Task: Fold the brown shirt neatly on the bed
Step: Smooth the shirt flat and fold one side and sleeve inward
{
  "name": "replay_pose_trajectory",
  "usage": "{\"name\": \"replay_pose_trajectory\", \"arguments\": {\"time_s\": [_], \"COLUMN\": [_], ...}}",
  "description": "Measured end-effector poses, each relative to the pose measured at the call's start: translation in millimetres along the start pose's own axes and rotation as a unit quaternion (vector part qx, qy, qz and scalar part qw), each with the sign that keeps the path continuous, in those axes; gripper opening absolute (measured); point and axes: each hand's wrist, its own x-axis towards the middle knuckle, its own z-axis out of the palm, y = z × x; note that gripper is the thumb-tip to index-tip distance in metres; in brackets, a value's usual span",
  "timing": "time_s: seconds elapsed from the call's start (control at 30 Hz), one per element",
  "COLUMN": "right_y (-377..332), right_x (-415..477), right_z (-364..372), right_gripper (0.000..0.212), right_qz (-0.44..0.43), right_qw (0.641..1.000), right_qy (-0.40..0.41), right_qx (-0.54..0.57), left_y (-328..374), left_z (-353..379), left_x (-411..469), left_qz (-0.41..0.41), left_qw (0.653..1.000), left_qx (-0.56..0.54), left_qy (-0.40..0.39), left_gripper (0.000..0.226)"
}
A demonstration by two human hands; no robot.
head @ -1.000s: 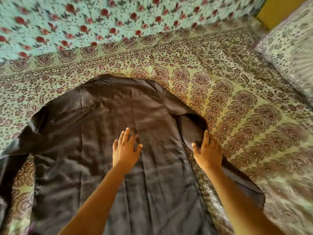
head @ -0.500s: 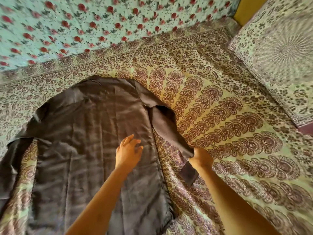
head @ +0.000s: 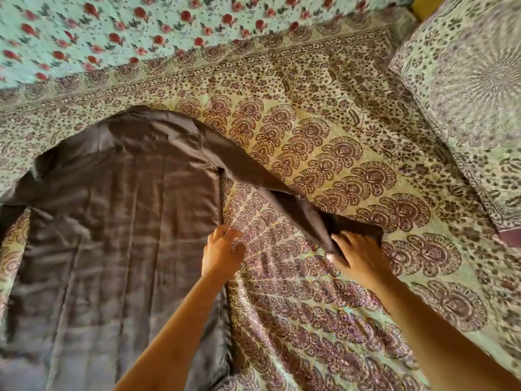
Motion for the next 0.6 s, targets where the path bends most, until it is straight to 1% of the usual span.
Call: {"name": "replay_pose_trajectory", "arguments": {"time_s": [0.07, 0.1, 0.13, 0.17, 0.2, 0.23, 0.27, 0.3, 0.33, 0.37, 0.4, 0.47, 0.5, 0.53, 0.57, 0.6], "right_y": [-3.2, -4.3, -3.9, -2.5, -0.9, 1.5, 4.4, 7.7, 10.3, 12.0, 14.4, 20.1, 24.2, 30.1, 39.3, 49.5], "right_x": [5.2, 10.1, 16.0, 22.6, 29.7, 36.6, 42.1, 45.6, 48.0, 50.2, 52.4, 57.3, 61.4, 66.7, 74.2, 81.8], "right_z": [3.9, 3.5, 1.9, 0.2, -1.8, -3.2, -4.1, -5.8, -5.8, -3.9, -1.8, -2.8, -4.4, -7.8, -14.2, -21.4], "right_gripper": [0.045, 0.044, 0.04, 0.03, 0.022, 0.026, 0.037, 0.045, 0.048, 0.045, 0.038, 0.022, 0.018, 0.018, 0.018, 0.017], "right_qz": [0.037, 0.071, 0.114, 0.159, 0.201, 0.25, 0.298, 0.336, 0.36, 0.363, 0.353, 0.331, 0.333, 0.346, 0.368, 0.392], "right_qw": [0.994, 0.986, 0.975, 0.966, 0.959, 0.952, 0.945, 0.934, 0.925, 0.925, 0.931, 0.939, 0.937, 0.931, 0.92, 0.906], "right_qy": [0.071, 0.108, 0.137, 0.154, 0.154, 0.13, 0.079, 0.031, 0.002, -0.004, 0.006, 0.045, 0.065, 0.082, 0.103, 0.127], "right_qx": [0.069, 0.106, 0.131, 0.136, 0.129, 0.117, 0.11, 0.114, 0.119, 0.111, 0.094, 0.078, 0.081, 0.087, 0.09, 0.093], "left_y": [5.6, 9.3, 13.8, 18.9, 24.5, 30.8, 35.9, 41.1, 44.5, 46.6, 49.4, 54.9, 58.4, 60.7, 65.2, 69.7], "left_z": [5.3, 6.4, 7.0, 6.9, 5.3, 3.6, 2.3, 1.4, 1.2, 0.6, 0.5, -0.2, -2.1, -4.9, -8.3, -12.1], "left_x": [8.9, 15.1, 23.5, 32.9, 42.4, 53.5, 66.1, 79.2, 92.4, 104.7, 117.2, 136.1, 142.3, 147.0, 151.7, 154.0], "left_qz": [0.023, 0.037, 0.052, 0.064, 0.072, 0.08, 0.09, 0.104, 0.121, 0.139, 0.158, 0.19, 0.195, 0.189, 0.178, 0.165], "left_qw": [0.999, 0.998, 0.997, 0.995, 0.993, 0.99, 0.987, 0.982, 0.976, 0.967, 0.957, 0.939, 0.931, 0.928, 0.933, 0.943], "left_qx": [-0.007, -0.007, 0.0, 0.012, 0.028, 0.048, 0.072, 0.102, 0.139, 0.175, 0.208, 0.269, 0.296, 0.309, 0.3, 0.269], "left_qy": [0.031, 0.048, 0.063, 0.077, 0.091, 0.104, 0.113, 0.117, 0.12, 0.123, 0.121, 0.102, 0.091, 0.088, 0.092, 0.101], "left_gripper": [0.031, 0.032, 0.034, 0.037, 0.042, 0.048, 0.053, 0.058, 0.062, 0.065, 0.065, 0.053, 0.044, 0.035, 0.029, 0.026]}}
